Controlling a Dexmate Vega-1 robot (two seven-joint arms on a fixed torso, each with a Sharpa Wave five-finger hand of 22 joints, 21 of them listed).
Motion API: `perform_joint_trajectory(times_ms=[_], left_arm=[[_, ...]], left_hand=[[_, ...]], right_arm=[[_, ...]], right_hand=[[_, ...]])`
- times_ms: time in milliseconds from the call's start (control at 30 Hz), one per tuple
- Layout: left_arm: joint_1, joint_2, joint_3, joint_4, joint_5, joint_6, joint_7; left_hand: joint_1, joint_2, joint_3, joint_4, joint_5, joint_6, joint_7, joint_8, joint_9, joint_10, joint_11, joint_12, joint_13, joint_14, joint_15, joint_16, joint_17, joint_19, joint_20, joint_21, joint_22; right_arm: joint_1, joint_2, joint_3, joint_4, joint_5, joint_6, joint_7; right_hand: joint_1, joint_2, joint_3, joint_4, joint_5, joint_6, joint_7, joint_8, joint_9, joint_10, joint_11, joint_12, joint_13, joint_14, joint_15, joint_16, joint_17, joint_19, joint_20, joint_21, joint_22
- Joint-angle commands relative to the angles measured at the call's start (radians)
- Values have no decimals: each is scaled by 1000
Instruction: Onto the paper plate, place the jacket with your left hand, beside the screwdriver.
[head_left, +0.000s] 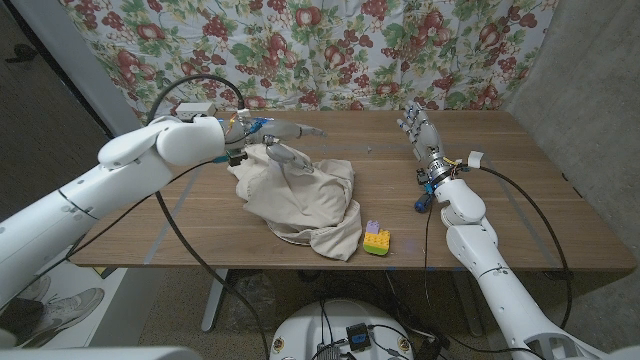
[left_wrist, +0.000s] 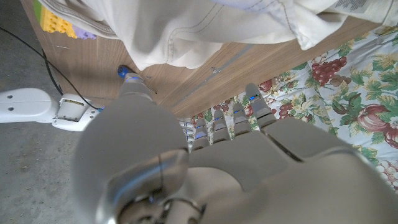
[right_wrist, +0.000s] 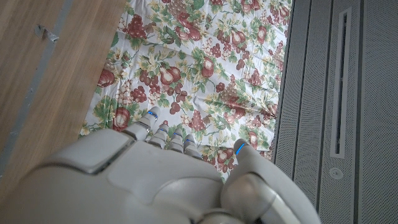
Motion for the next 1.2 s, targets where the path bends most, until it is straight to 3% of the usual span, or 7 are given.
perform_joint_trajectory(times_ms=[33, 733, 1200], left_arm=[[23, 8, -32, 9, -19, -31, 38], [43, 6, -63, 57, -39, -121, 89], [15, 0, -70, 130, -57, -226, 89]], left_hand=[[-6, -6, -8, 1, 9, -6, -4, 5, 0, -4, 0, 5, 0, -12, 8, -3, 2, -10, 1, -4, 4], [-18, -16, -25, 7, 20, 3, -1, 10, 0, -14, 2, 8, -8, -28, 16, -1, 0, -19, 1, -21, 5], [-23, -15, -37, 11, 34, -22, -5, 3, -1, -59, 9, -1, -19, -39, 21, 3, 0, -24, 1, -39, 6]], right_arm=[[-11, -7, -1, -33, -21, -20, -21], [-73, -20, 5, -145, -74, -61, -81], [-92, -10, -8, -184, -117, -80, -125]], right_hand=[[0, 1, 9, 1, 1, 3, 0, 4, 3, 0, -1, 1, 3, 2, -2, 0, 4, 11, -33, 2, 3], [-2, -1, 7, 1, 1, 4, 1, 4, 3, 4, 0, 2, 3, 3, -2, 0, 4, 12, -33, 2, 3], [-3, -2, 6, 1, 1, 5, 1, 4, 3, 4, 0, 1, 3, 3, -1, 0, 4, 13, -32, 2, 3]])
